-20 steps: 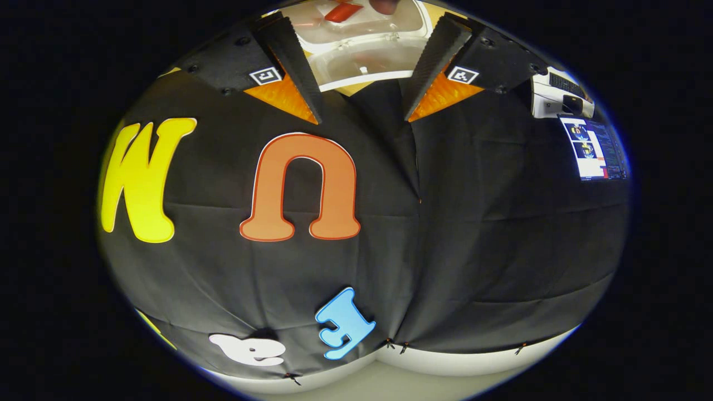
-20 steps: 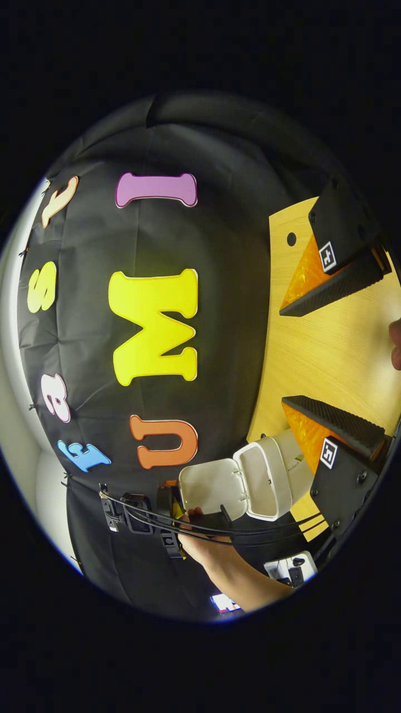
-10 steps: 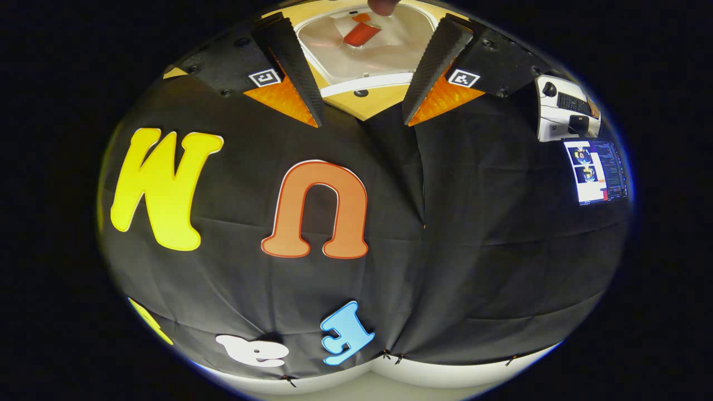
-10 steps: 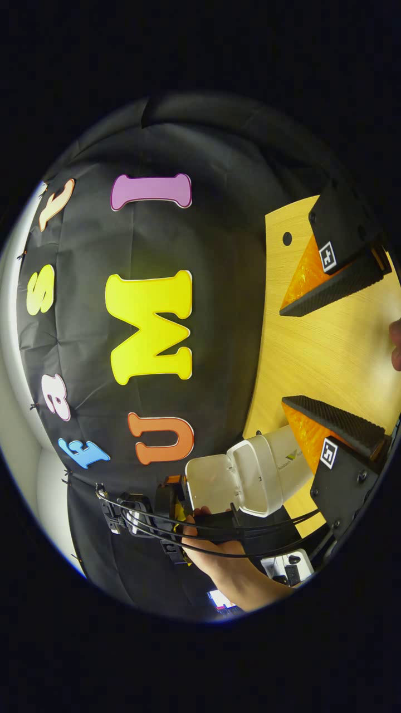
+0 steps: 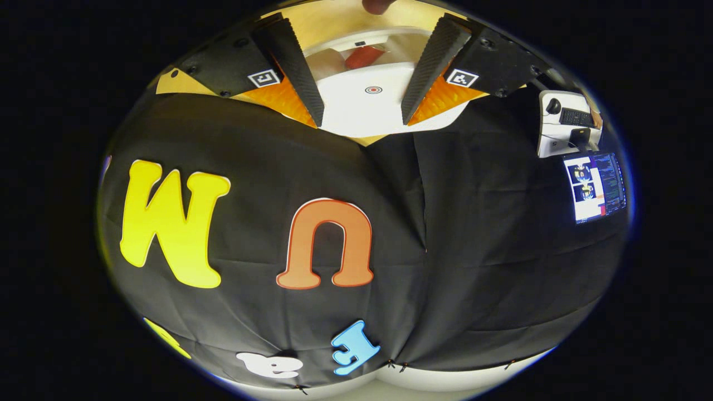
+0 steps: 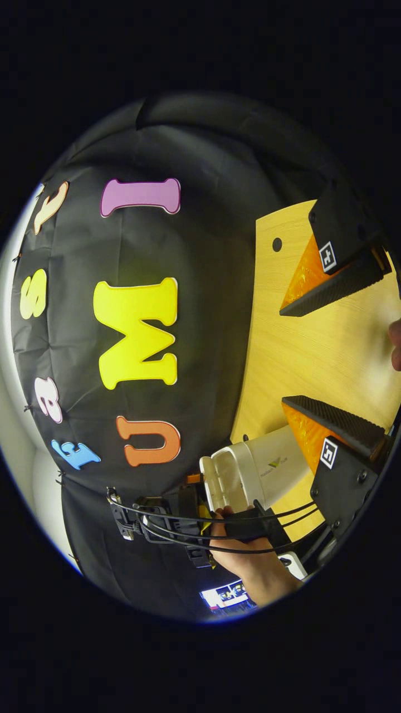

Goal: Press the lid of the desktop garbage bin to open it, pick up the crumpled paper on the desktop and throw it into the bin, then pick up the pop can on the desktop and drop it into the bin, and finally close the garbage bin lid.

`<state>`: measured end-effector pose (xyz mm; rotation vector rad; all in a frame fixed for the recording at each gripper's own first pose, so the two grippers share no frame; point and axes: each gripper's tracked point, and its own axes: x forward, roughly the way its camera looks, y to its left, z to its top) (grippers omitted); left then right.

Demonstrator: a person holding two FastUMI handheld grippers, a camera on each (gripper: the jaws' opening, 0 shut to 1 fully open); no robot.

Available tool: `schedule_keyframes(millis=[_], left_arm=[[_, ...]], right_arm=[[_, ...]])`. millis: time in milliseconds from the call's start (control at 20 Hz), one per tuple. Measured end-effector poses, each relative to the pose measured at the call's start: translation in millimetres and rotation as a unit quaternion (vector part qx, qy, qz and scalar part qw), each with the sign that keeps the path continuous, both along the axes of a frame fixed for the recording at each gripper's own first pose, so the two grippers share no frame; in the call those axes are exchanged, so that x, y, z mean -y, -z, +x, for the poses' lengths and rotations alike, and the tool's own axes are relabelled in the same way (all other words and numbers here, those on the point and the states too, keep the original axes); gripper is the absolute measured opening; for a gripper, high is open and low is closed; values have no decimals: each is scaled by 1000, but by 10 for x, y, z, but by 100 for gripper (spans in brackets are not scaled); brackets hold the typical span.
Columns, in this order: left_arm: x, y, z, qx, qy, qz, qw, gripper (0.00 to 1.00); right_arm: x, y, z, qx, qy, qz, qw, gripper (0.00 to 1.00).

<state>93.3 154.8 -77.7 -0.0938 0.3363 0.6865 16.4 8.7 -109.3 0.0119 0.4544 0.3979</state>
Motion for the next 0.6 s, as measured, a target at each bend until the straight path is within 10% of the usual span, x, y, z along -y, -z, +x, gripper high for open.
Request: schedule_keyframes(millis=[600], left_arm=[[48,490,-79,-18,31,27,999,91]], right_arm=[[-106,136,-17,-14,0,-1,1000,92]])
